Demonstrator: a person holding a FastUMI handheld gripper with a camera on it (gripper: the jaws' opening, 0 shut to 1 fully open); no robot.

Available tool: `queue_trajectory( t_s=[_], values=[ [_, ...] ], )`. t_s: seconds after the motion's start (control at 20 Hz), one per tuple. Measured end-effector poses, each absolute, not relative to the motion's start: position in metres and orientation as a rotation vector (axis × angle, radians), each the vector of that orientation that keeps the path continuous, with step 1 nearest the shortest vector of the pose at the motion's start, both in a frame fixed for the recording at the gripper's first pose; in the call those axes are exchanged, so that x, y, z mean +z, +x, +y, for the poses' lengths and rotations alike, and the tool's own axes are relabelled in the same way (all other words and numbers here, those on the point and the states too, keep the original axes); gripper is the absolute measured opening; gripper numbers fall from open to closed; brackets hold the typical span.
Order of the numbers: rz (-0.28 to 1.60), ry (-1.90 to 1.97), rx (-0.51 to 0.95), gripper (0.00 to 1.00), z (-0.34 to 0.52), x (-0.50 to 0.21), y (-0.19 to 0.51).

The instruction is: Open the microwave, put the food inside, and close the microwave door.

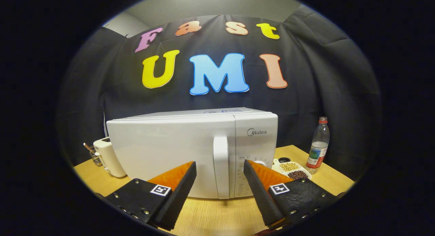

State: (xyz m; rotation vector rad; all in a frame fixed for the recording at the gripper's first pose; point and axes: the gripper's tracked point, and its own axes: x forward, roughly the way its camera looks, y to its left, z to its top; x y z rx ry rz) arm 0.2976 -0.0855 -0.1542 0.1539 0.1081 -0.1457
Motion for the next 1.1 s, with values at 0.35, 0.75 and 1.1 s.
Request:
queue_trajectory(
  t_s=[0.35,0.75,1.1],
  values=[
    [0.114,0.142,-0.175,0.55,-0.09,-0.171,0.324],
    [0.122,0.218,-0.177,0.14,-0.092,-0.17,0.321],
    [0.12,0.259,-0.203,0.15,-0.09,-0.17,0.317]
  ],
)
